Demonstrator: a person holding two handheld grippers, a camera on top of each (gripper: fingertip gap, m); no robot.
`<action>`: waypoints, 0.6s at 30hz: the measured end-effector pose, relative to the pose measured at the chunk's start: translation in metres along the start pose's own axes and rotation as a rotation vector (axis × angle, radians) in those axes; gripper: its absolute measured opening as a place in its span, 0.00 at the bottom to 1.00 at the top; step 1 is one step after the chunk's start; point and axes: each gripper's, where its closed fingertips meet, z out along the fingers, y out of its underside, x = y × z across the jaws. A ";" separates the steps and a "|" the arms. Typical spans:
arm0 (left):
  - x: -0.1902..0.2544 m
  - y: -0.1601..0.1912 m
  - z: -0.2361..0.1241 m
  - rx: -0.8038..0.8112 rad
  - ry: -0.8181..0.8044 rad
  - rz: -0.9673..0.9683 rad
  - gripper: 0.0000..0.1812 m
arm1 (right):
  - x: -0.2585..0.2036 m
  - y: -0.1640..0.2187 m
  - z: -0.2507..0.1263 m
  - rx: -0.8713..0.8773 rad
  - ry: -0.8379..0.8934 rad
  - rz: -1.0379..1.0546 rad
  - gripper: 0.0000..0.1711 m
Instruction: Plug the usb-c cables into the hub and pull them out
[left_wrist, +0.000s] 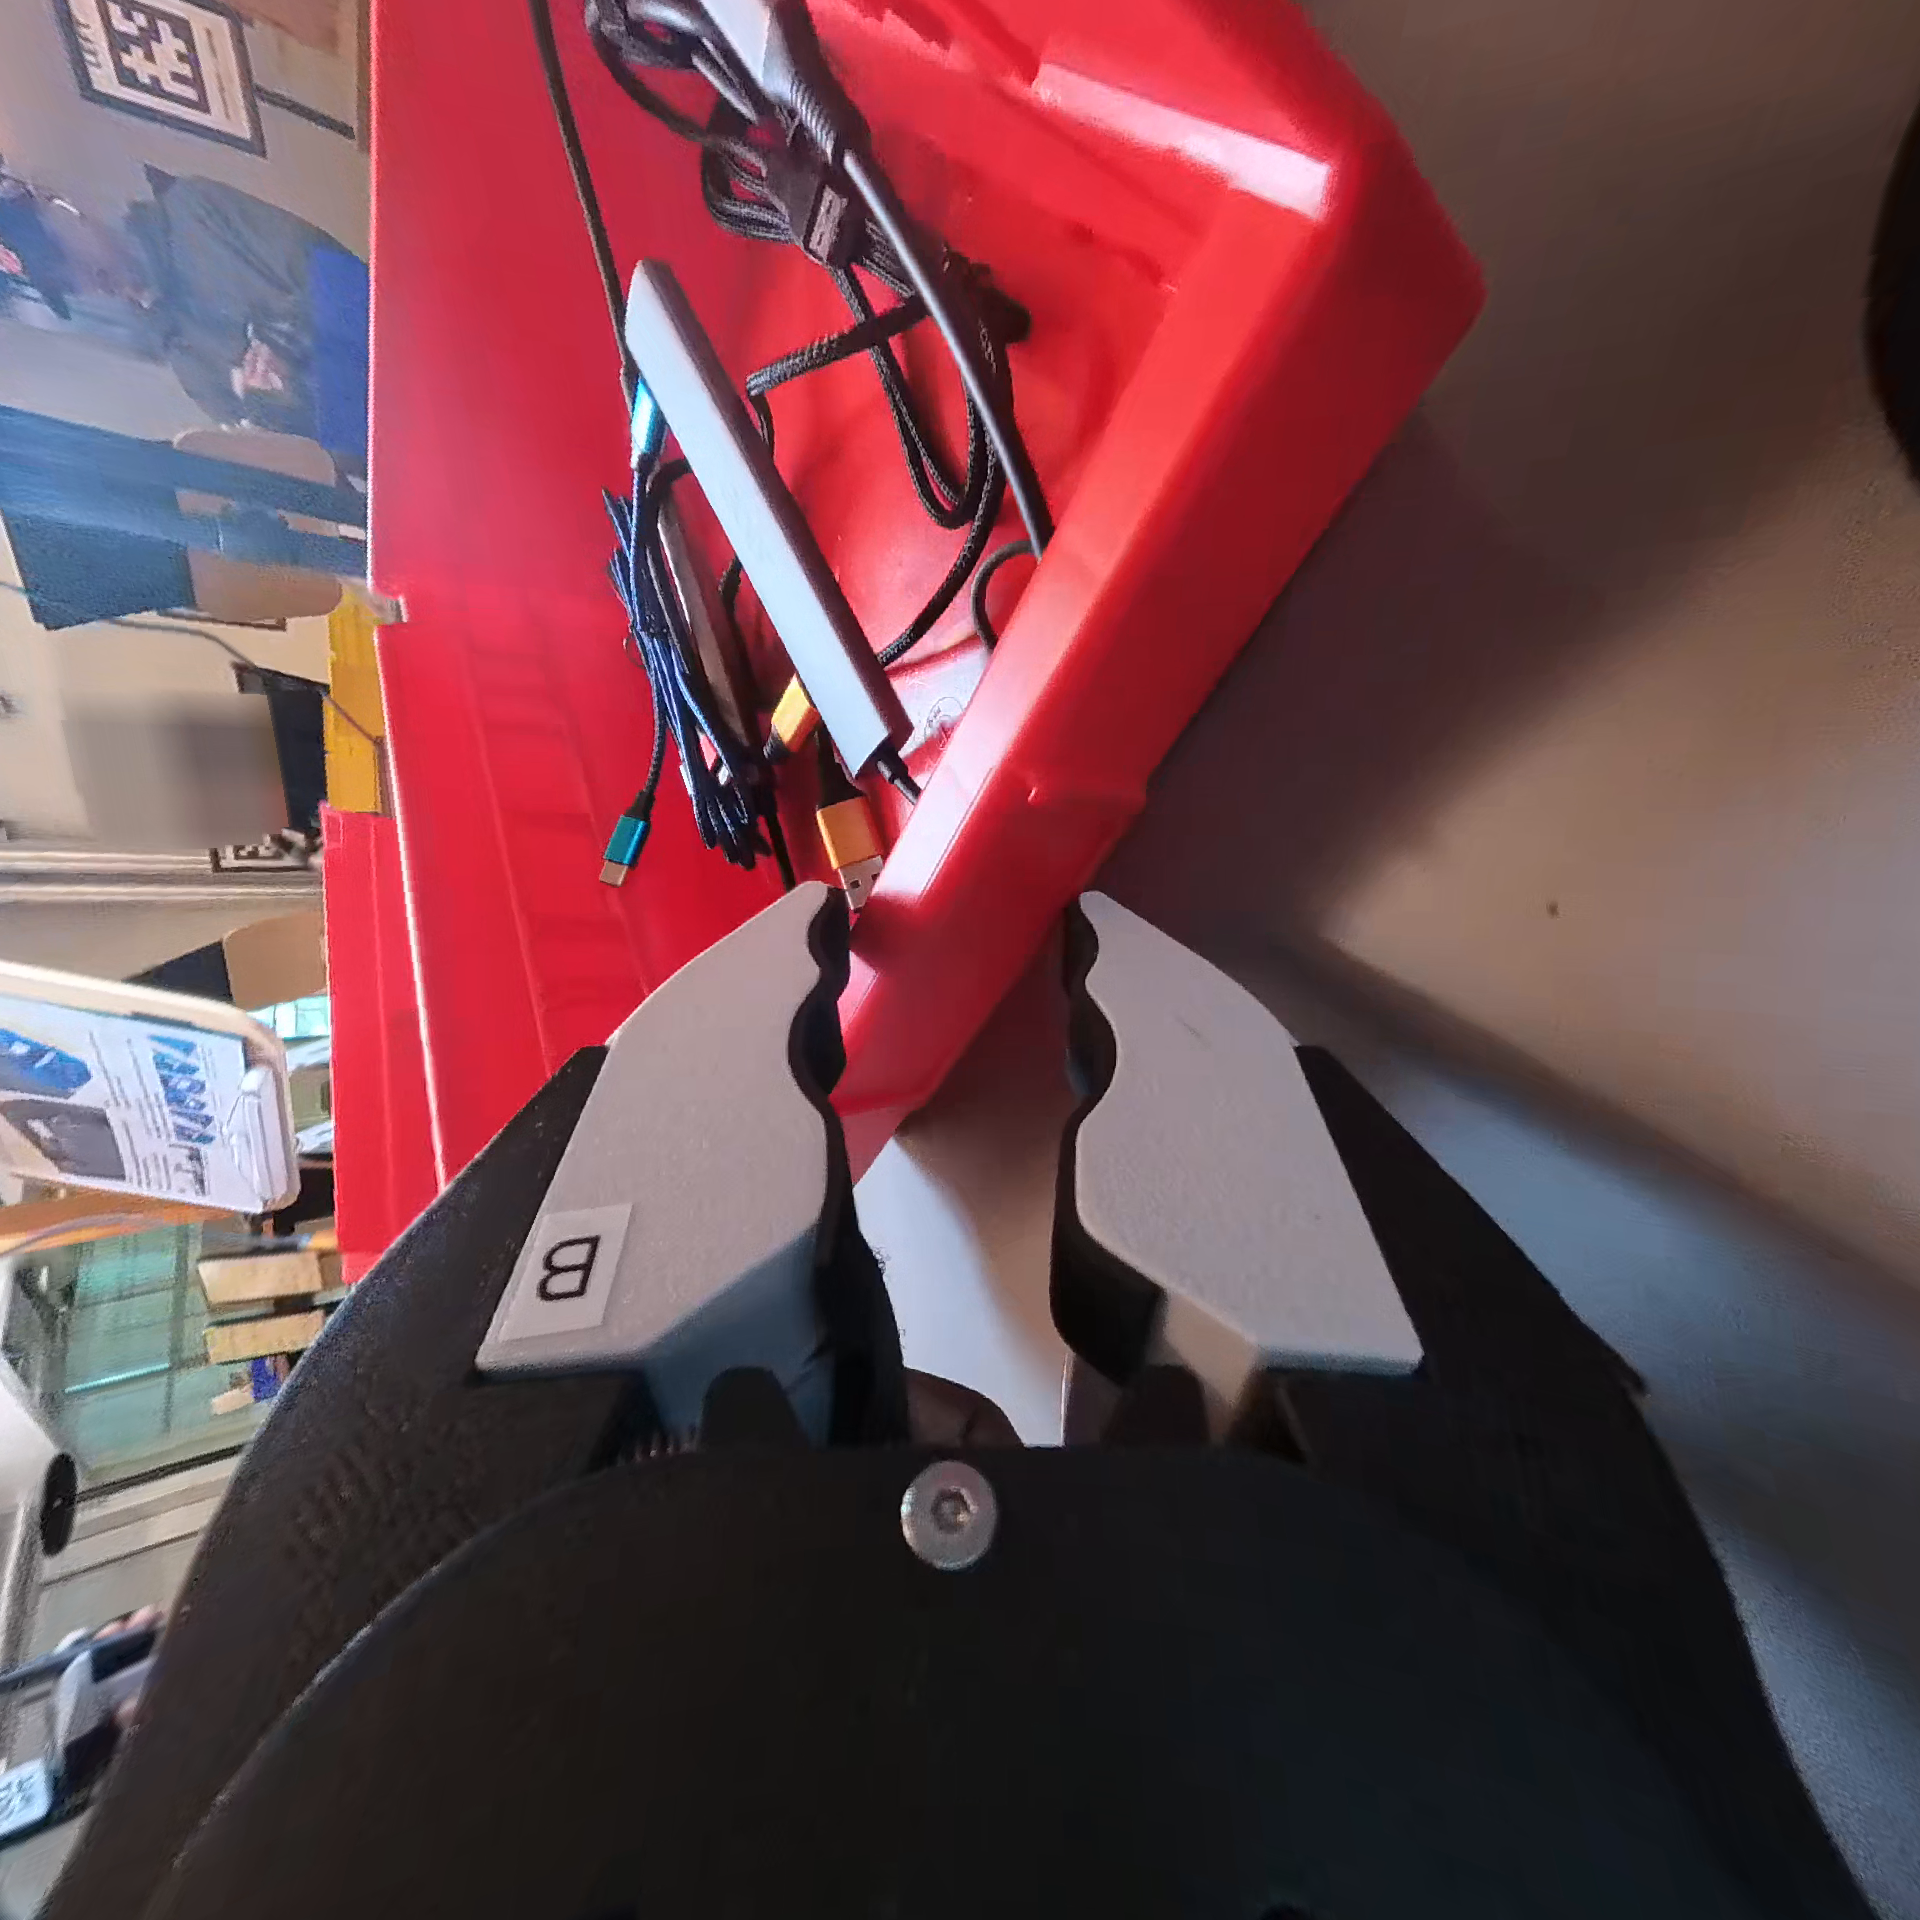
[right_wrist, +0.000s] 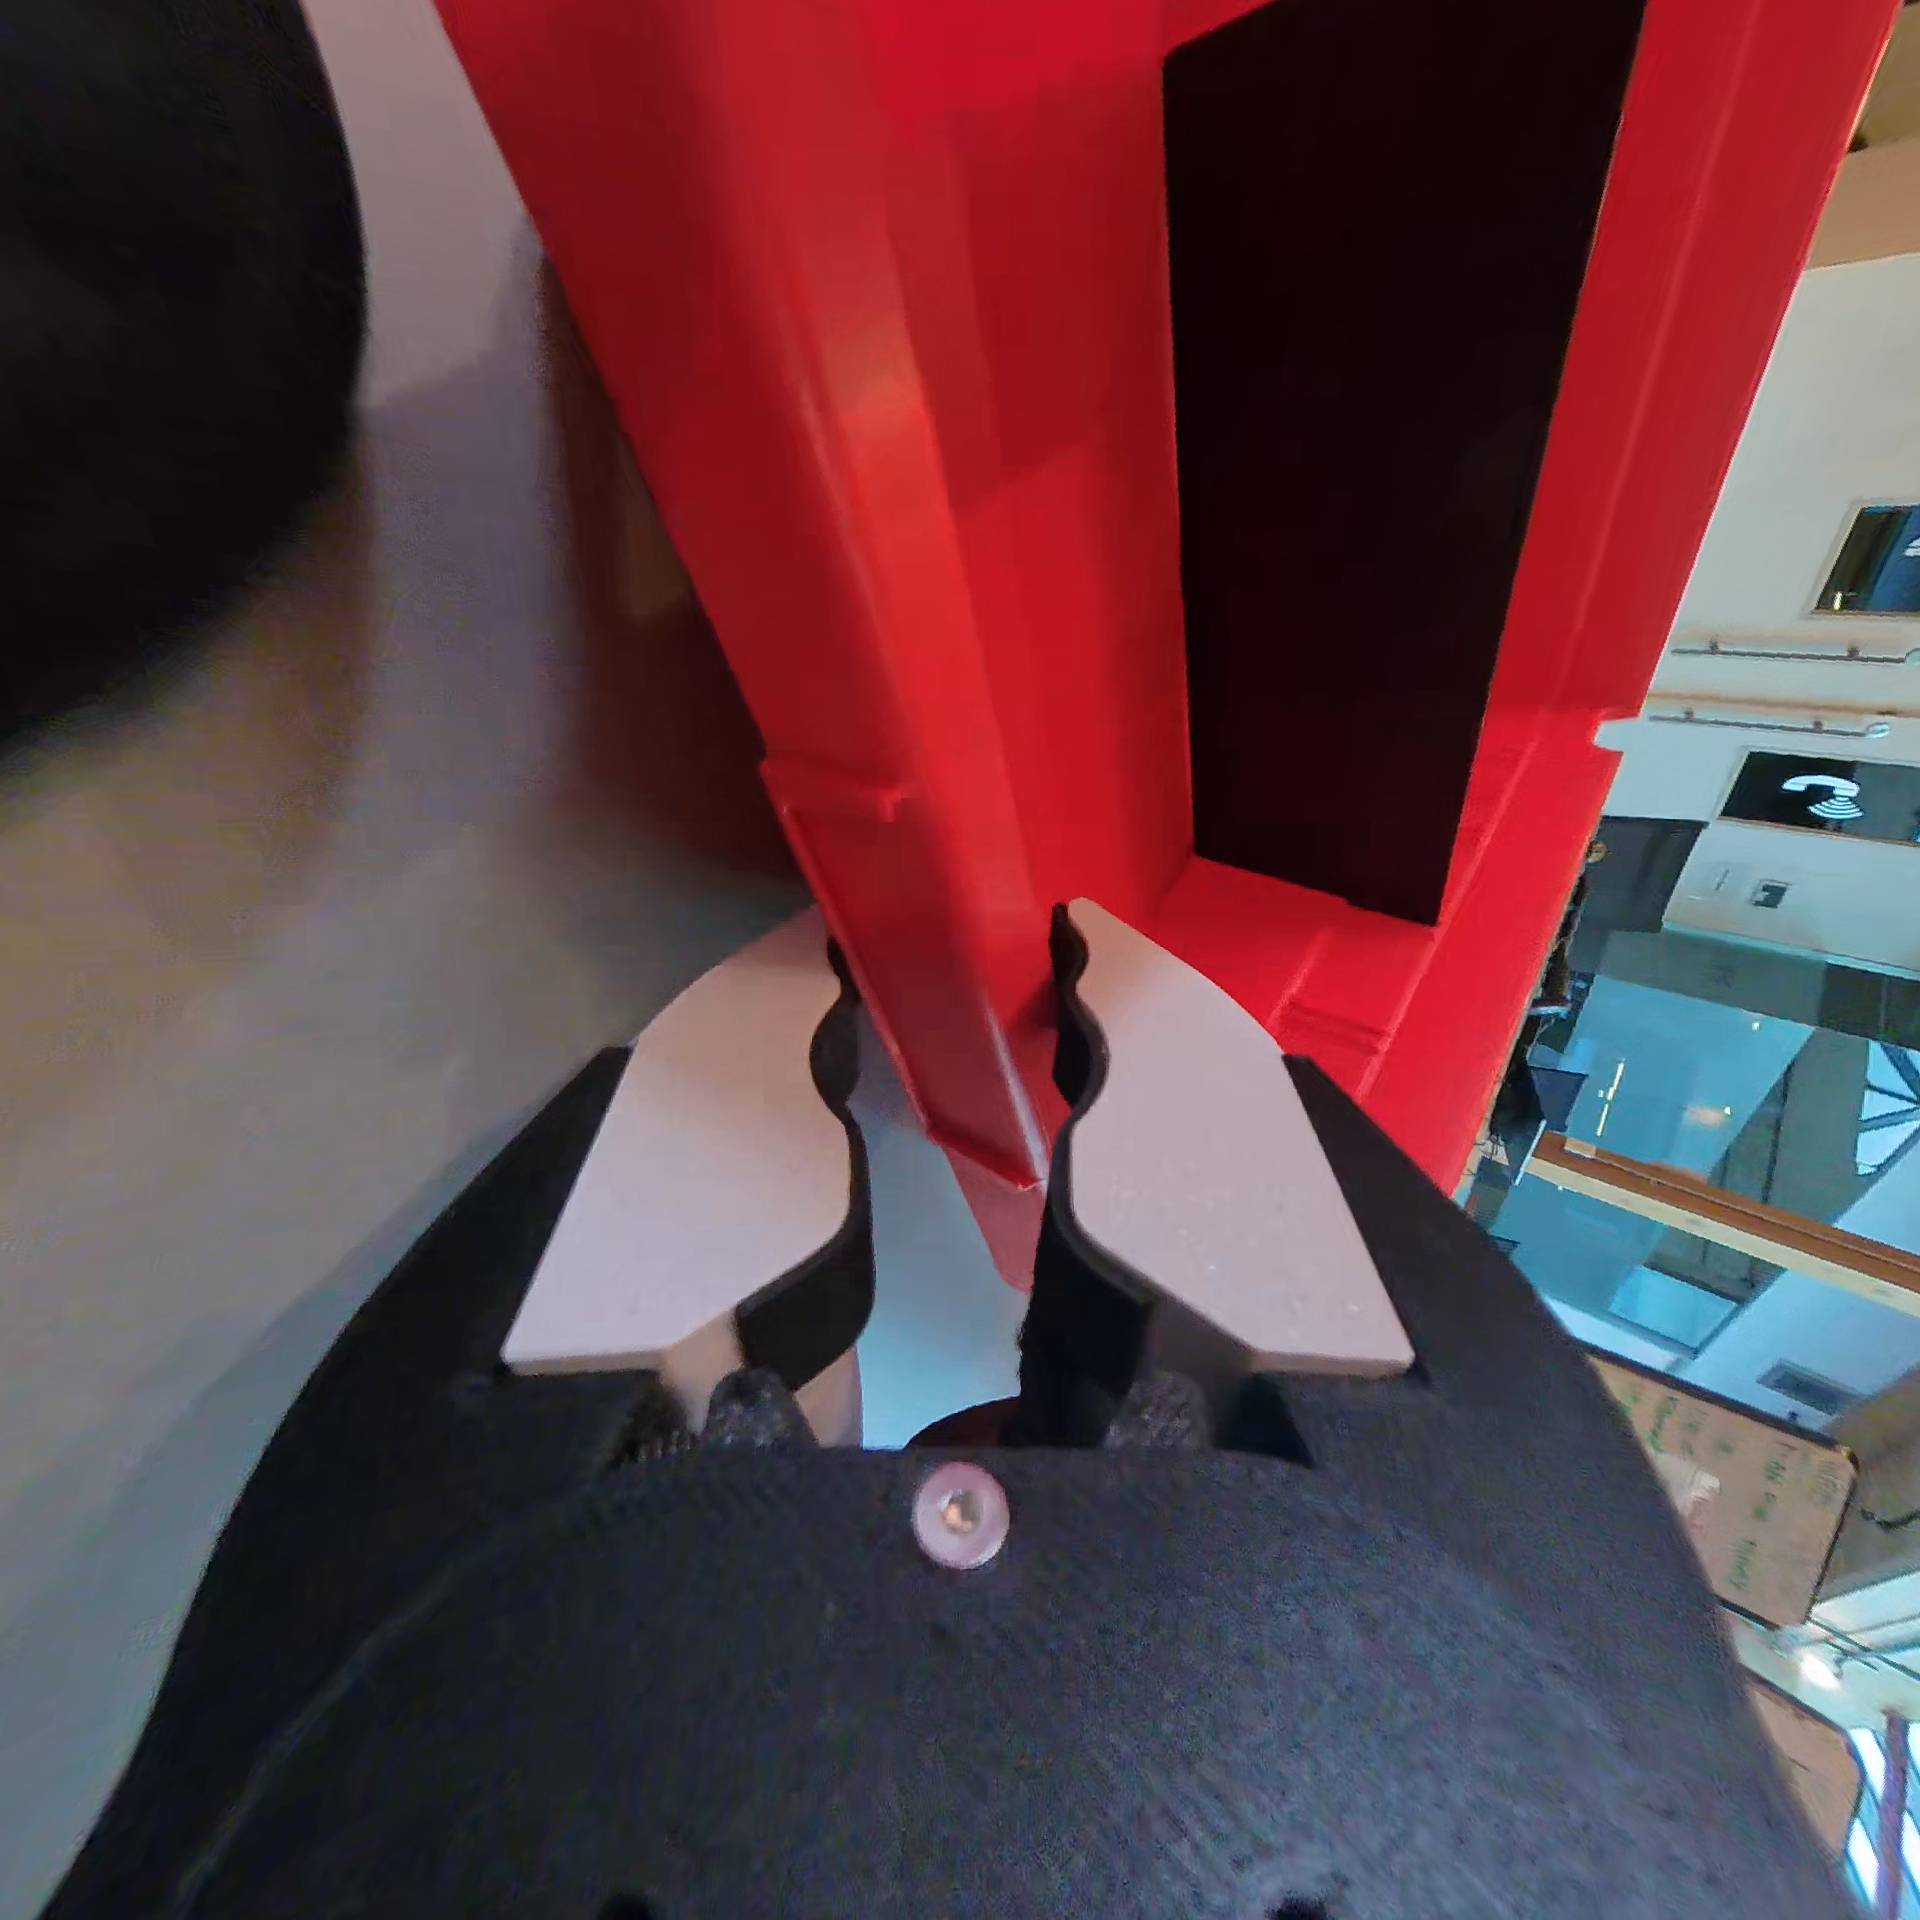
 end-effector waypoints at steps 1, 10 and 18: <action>0.000 0.005 -0.004 -0.009 -0.001 0.003 0.22 | 0.000 0.011 -0.001 -0.007 0.000 -0.002 0.20; 0.007 0.055 -0.043 -0.107 0.052 0.063 0.22 | -0.019 0.071 -0.032 -0.082 0.005 -0.031 0.19; 0.016 0.077 -0.069 -0.128 0.080 0.135 0.21 | -0.028 0.096 -0.047 -0.095 0.002 -0.027 0.19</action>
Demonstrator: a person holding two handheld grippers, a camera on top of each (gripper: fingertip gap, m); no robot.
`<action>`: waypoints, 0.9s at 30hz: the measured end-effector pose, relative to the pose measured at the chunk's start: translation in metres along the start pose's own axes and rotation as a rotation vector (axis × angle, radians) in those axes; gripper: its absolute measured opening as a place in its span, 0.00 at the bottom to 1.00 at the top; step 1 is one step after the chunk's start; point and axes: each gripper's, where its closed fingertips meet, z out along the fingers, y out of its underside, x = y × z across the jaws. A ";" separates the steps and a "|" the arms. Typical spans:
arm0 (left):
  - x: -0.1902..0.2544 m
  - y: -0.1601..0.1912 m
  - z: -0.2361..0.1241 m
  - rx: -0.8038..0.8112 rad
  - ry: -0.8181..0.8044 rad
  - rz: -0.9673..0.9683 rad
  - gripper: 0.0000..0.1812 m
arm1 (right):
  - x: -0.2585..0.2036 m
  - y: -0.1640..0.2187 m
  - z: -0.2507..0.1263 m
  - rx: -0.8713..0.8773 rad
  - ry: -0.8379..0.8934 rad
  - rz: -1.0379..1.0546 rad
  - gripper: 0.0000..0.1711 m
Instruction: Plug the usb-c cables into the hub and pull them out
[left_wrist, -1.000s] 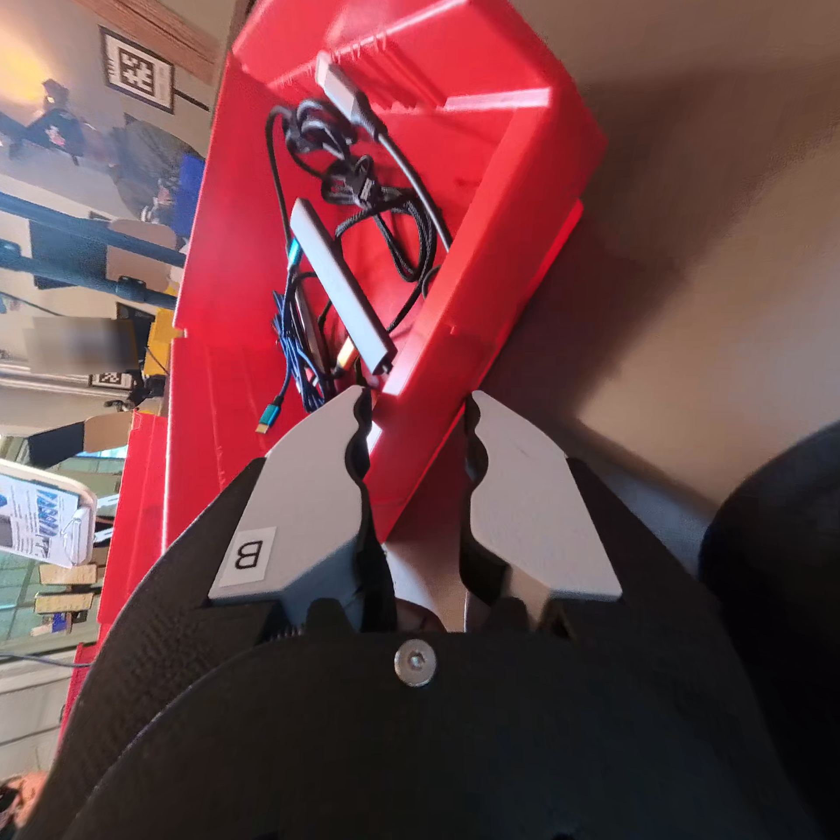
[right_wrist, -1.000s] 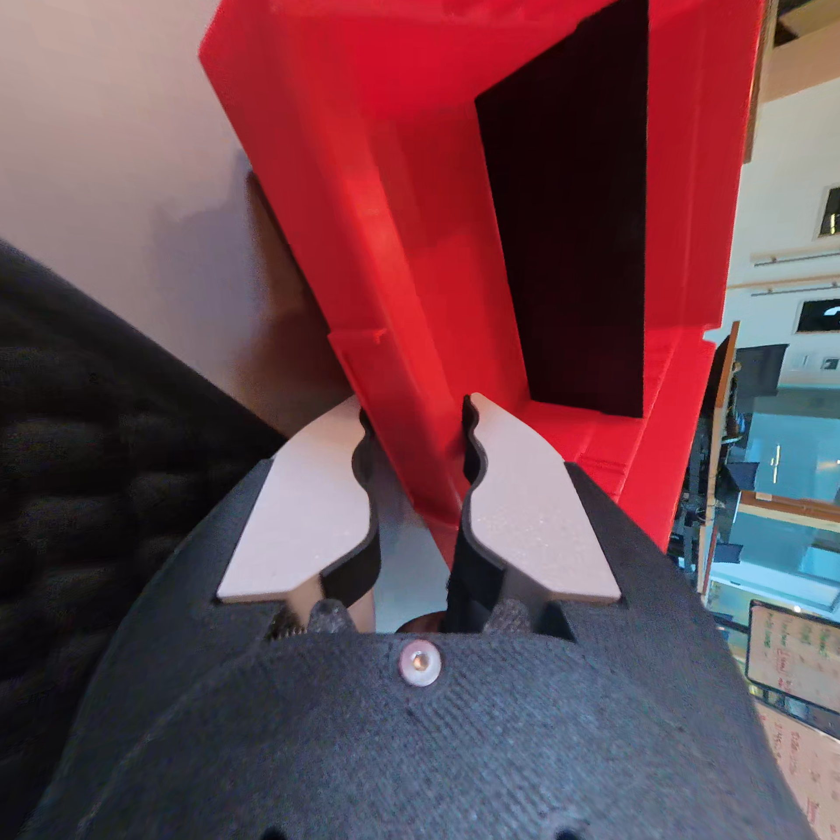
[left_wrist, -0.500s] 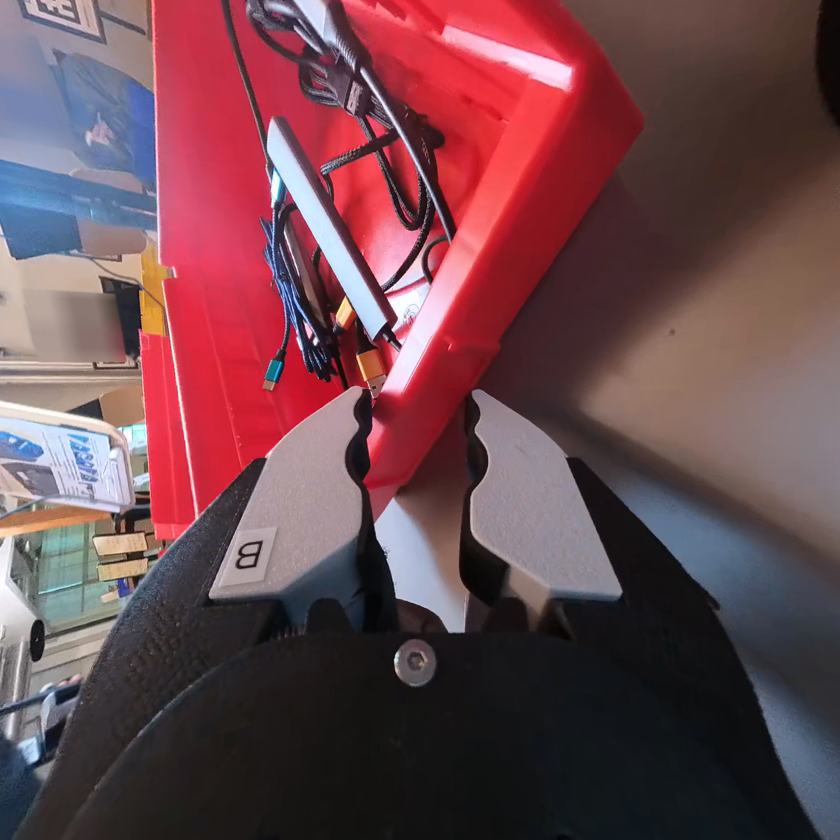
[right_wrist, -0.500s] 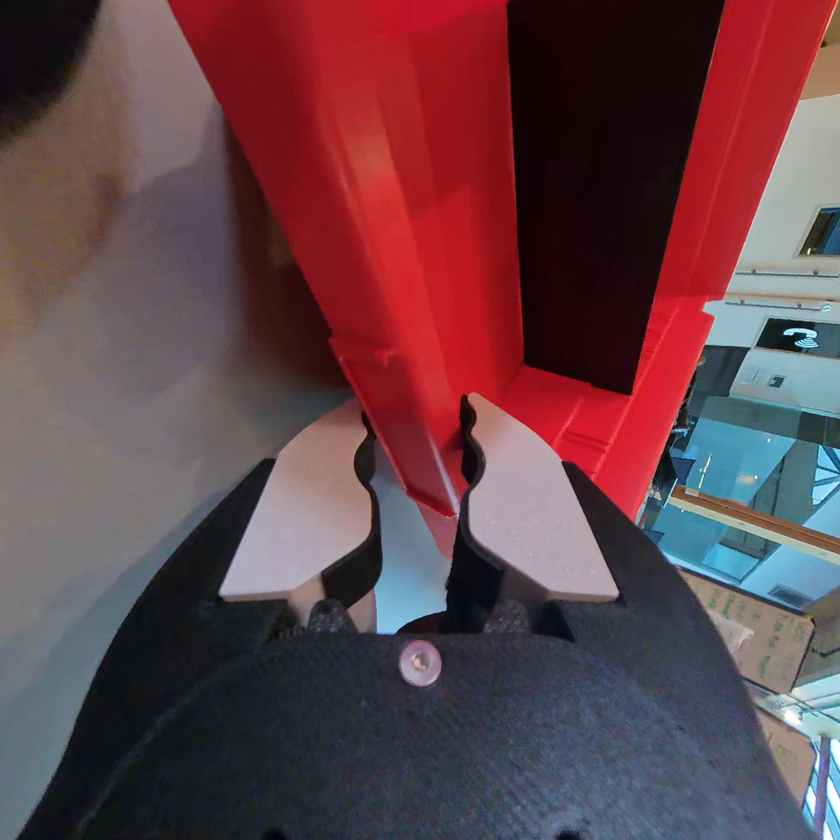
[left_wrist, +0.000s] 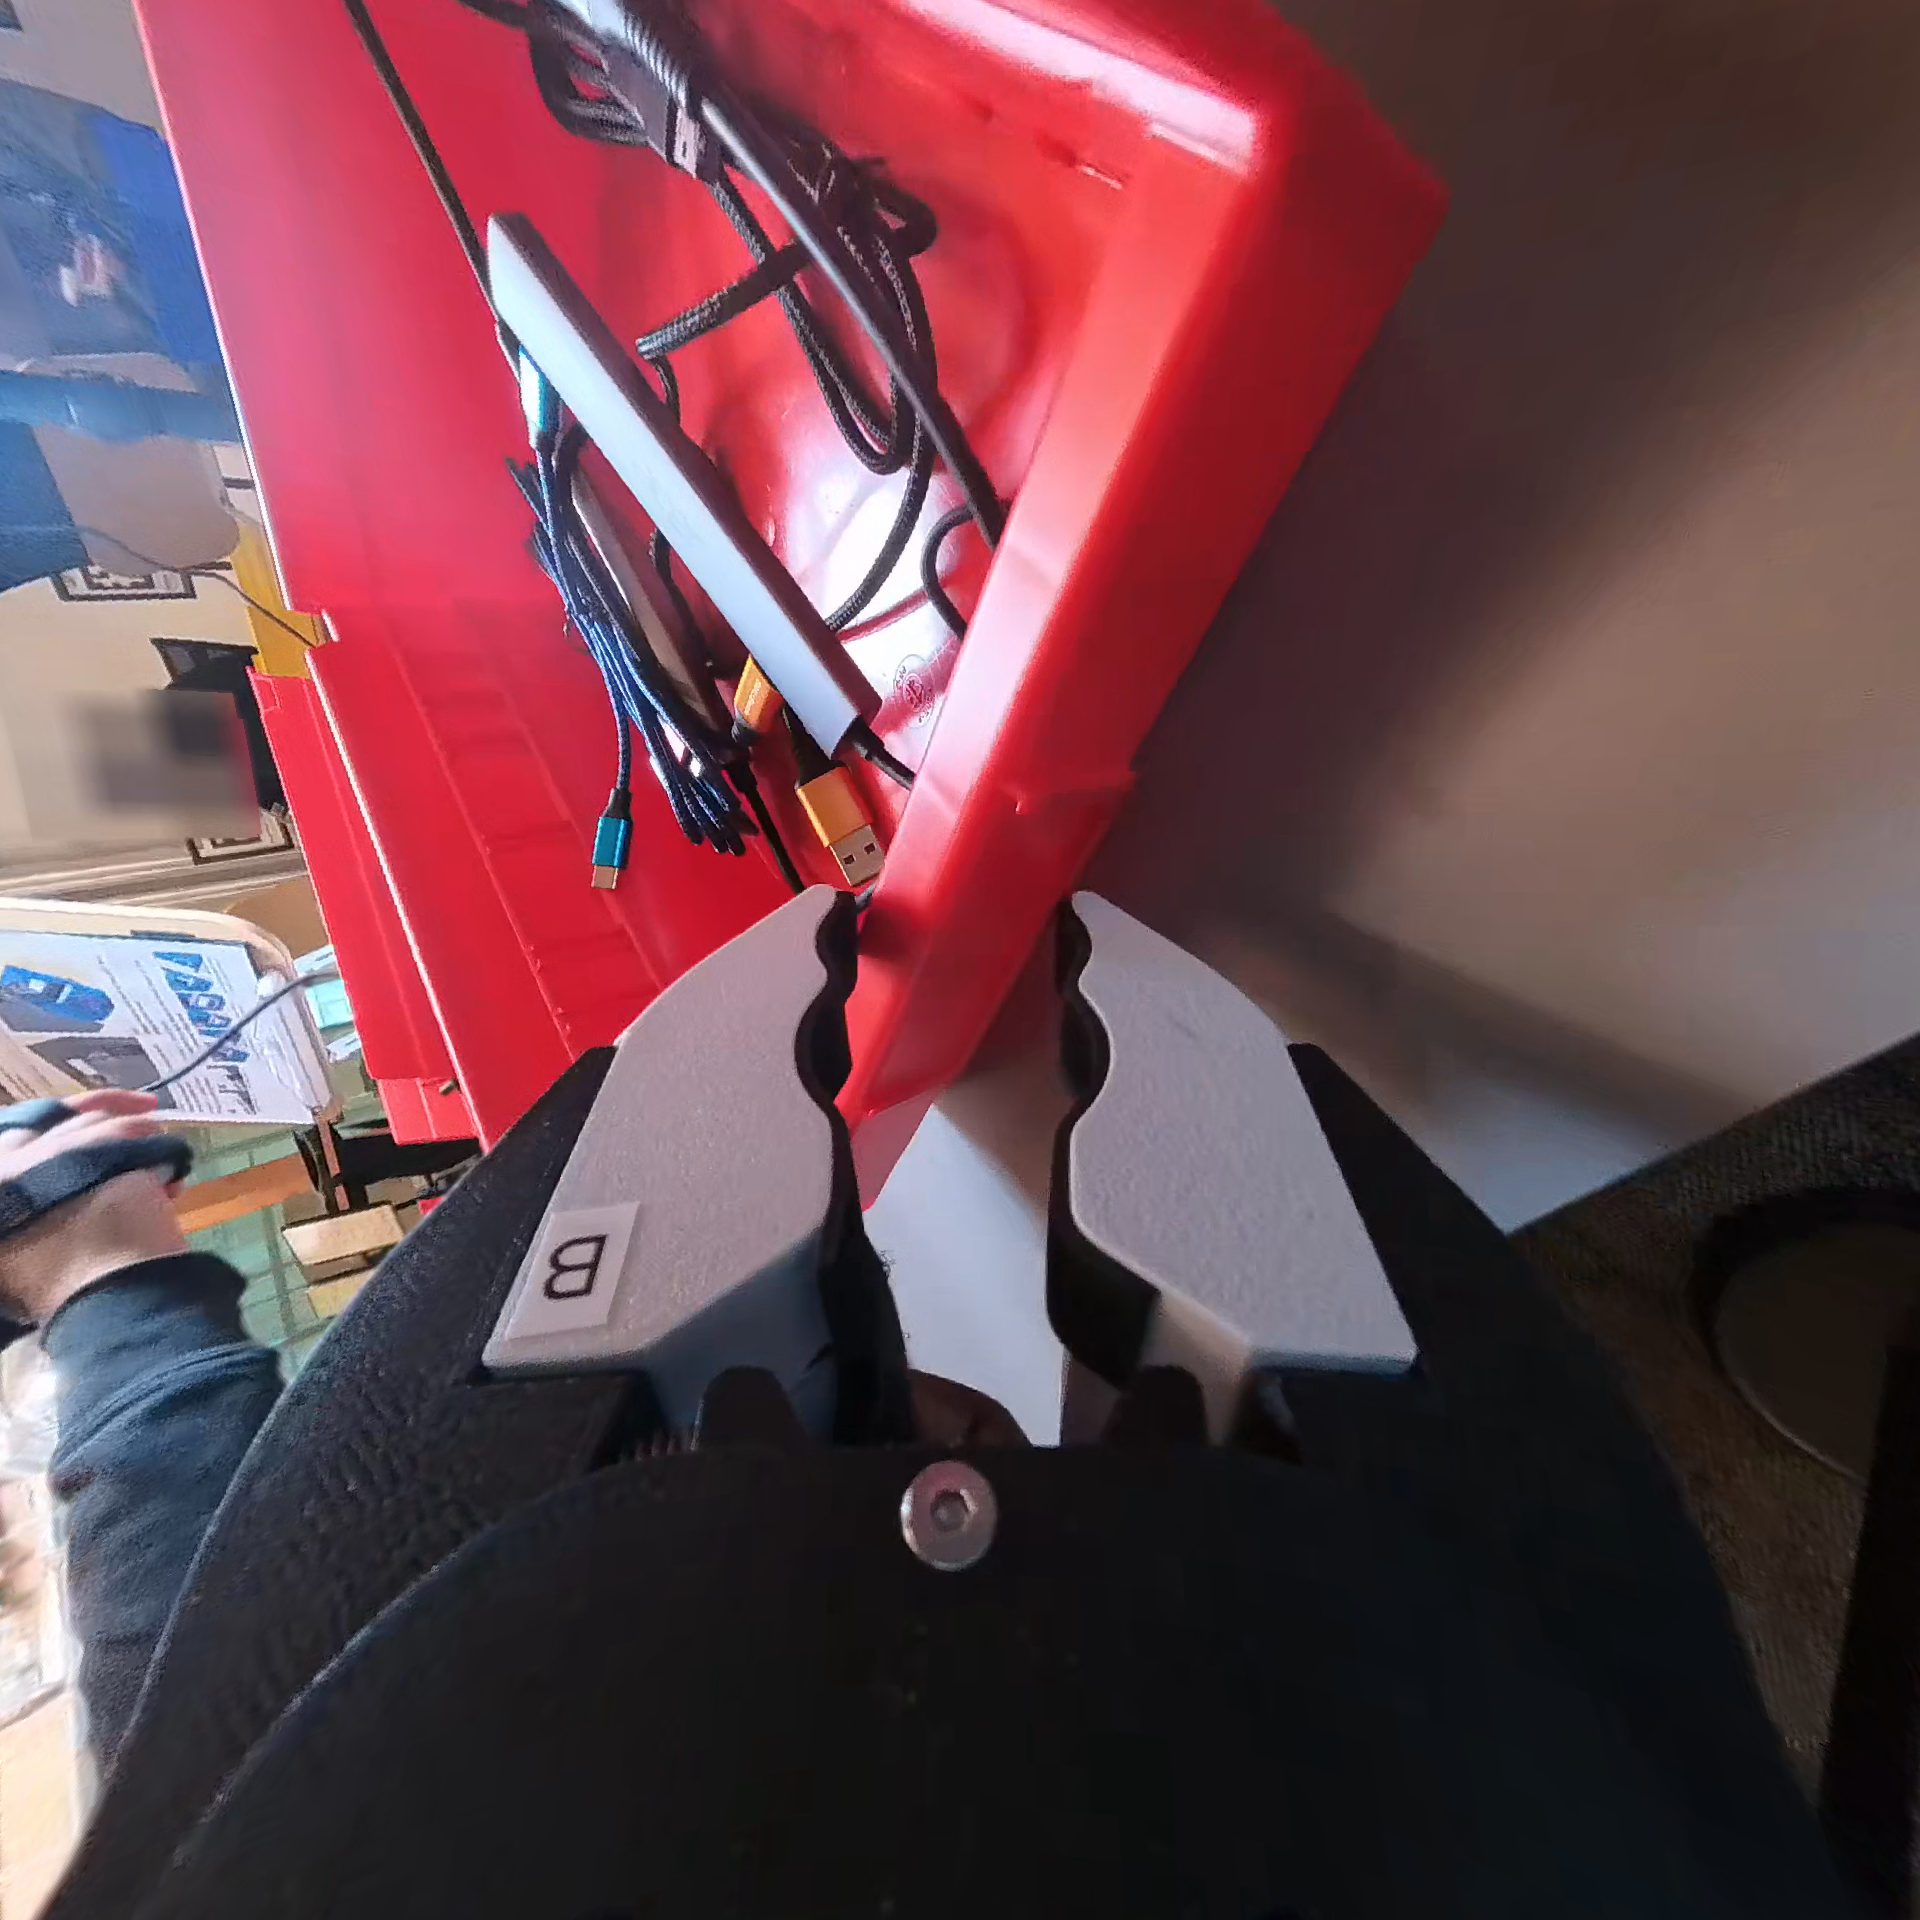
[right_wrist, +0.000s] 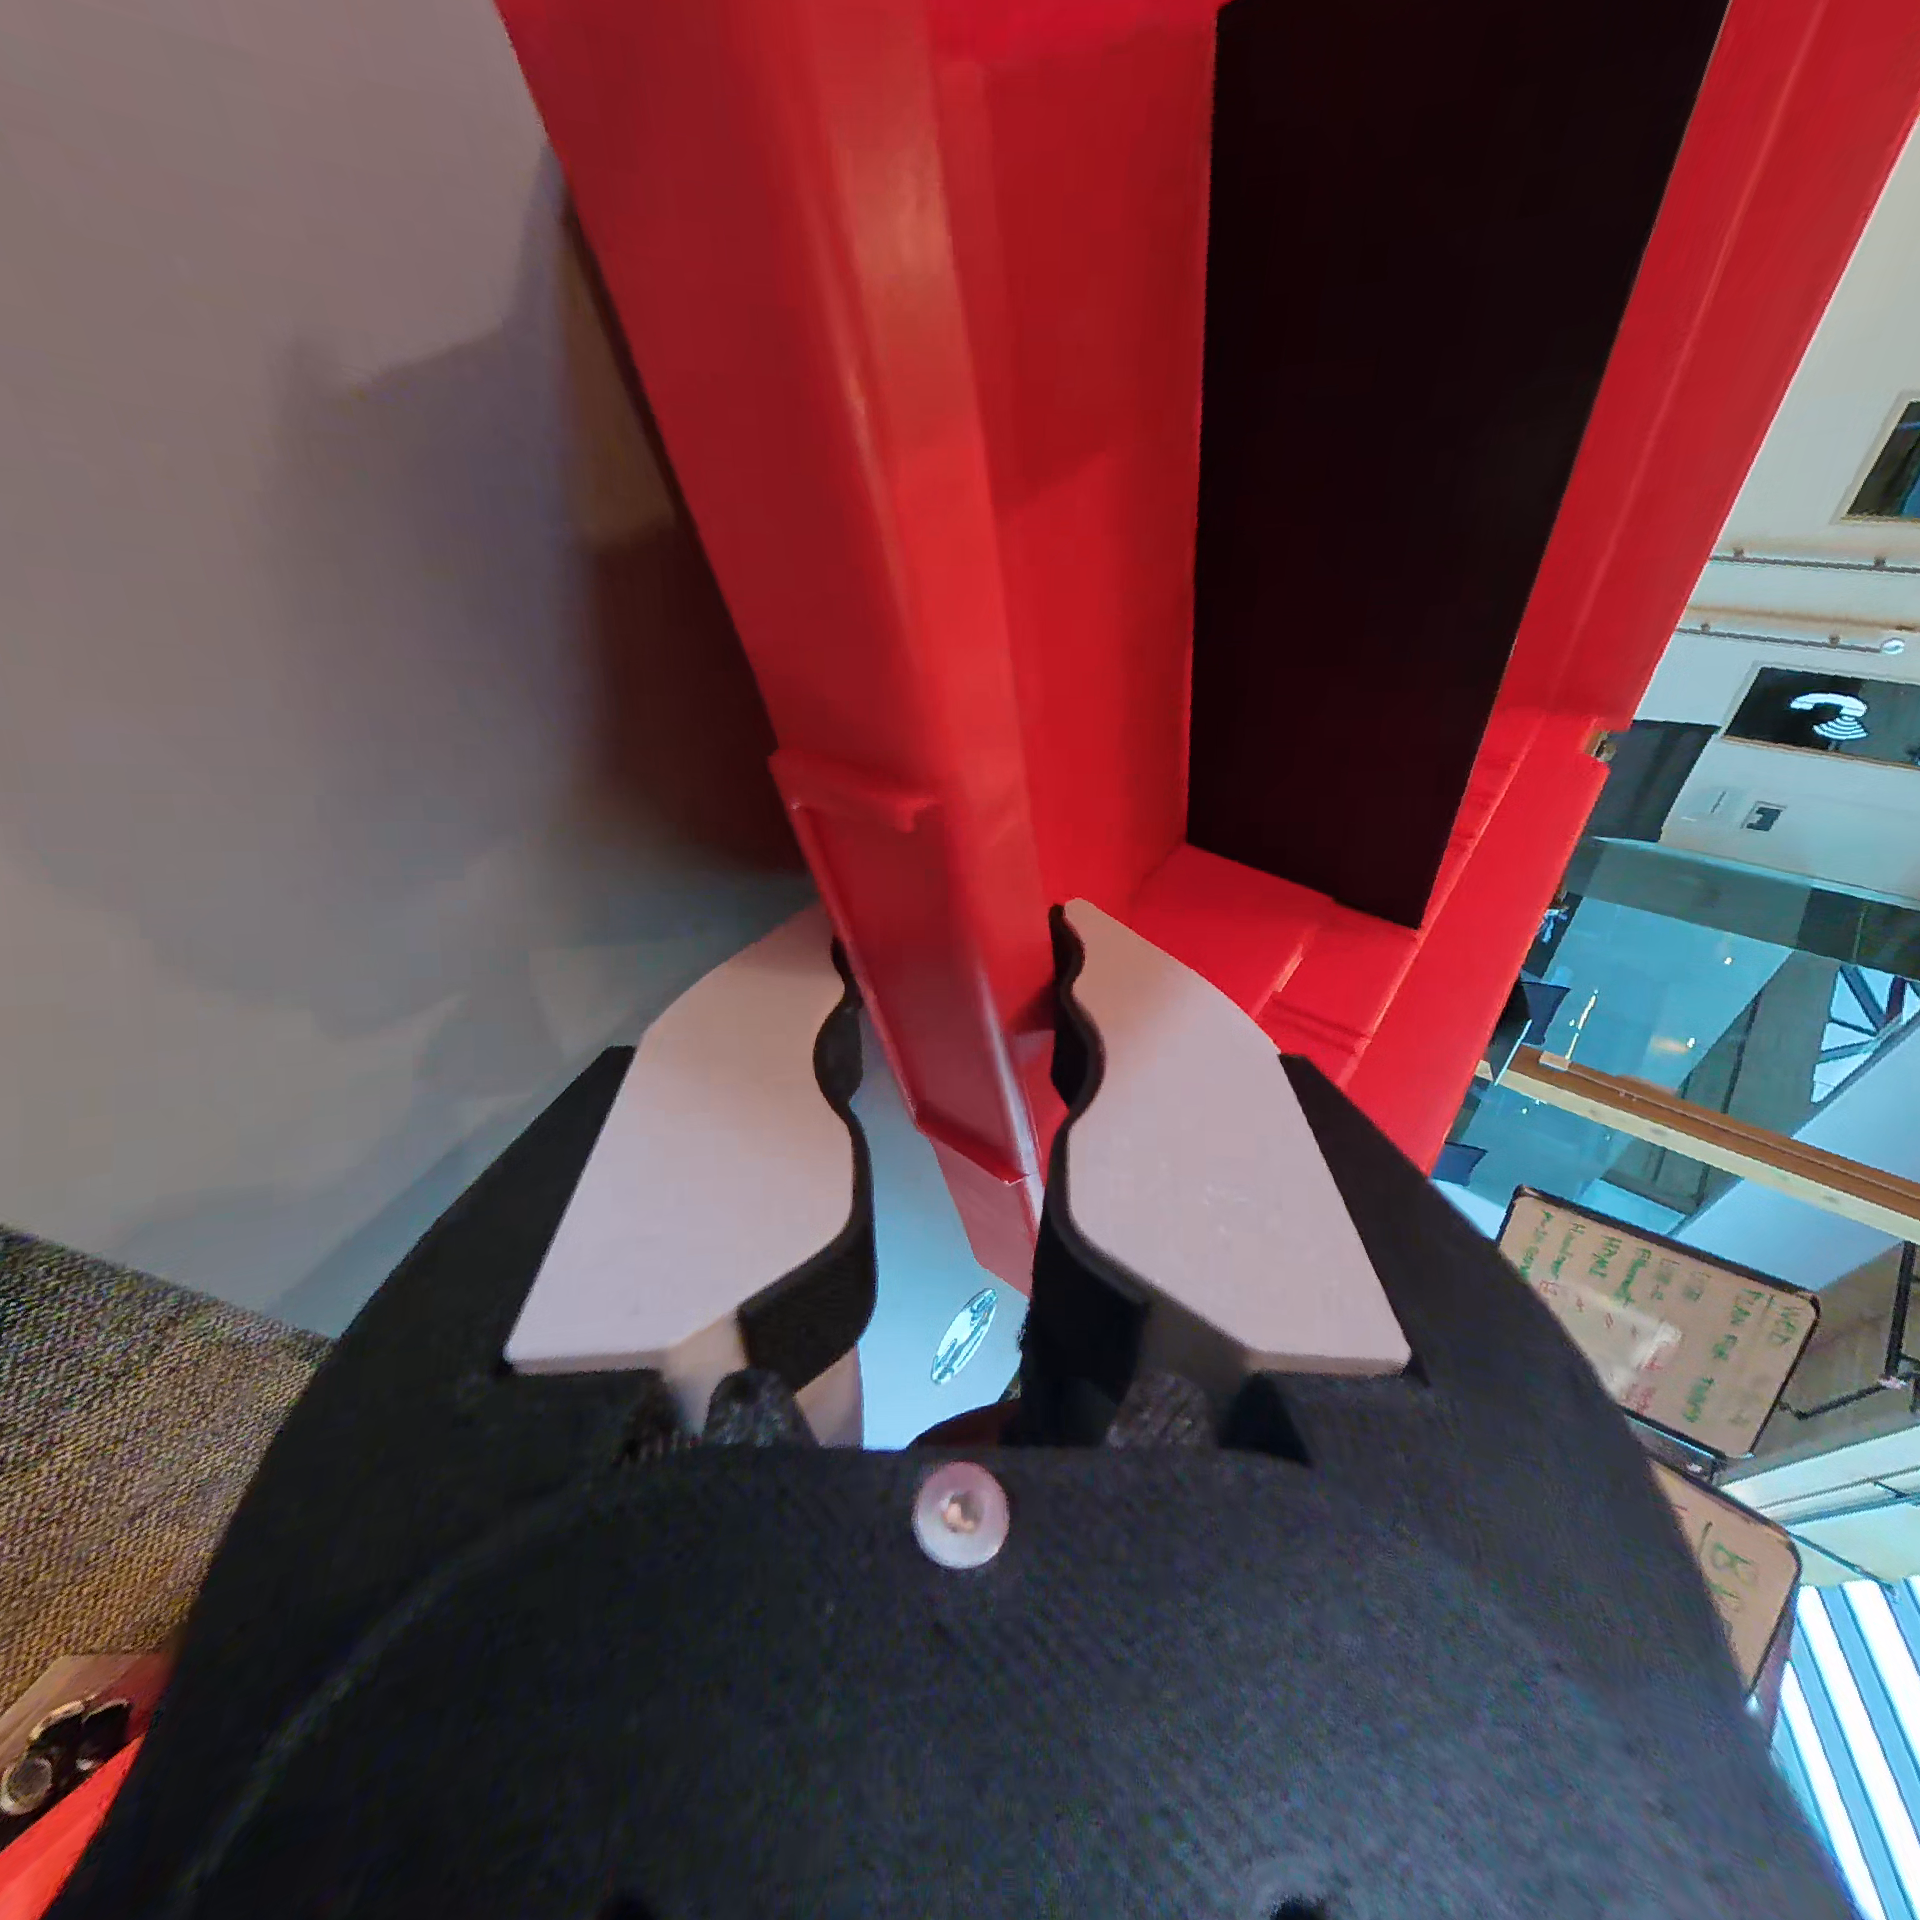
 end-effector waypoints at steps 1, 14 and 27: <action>0.002 0.000 -0.002 0.008 -0.001 0.003 0.21 | -0.001 0.001 -0.001 0.000 -0.002 -0.004 0.19; 0.013 0.004 -0.025 -0.022 0.146 -0.006 0.26 | -0.002 0.009 -0.009 0.007 -0.017 -0.010 0.32; -0.102 -0.086 -0.122 0.734 0.108 -0.812 0.39 | 0.124 -0.129 -0.193 1.086 0.039 0.697 0.48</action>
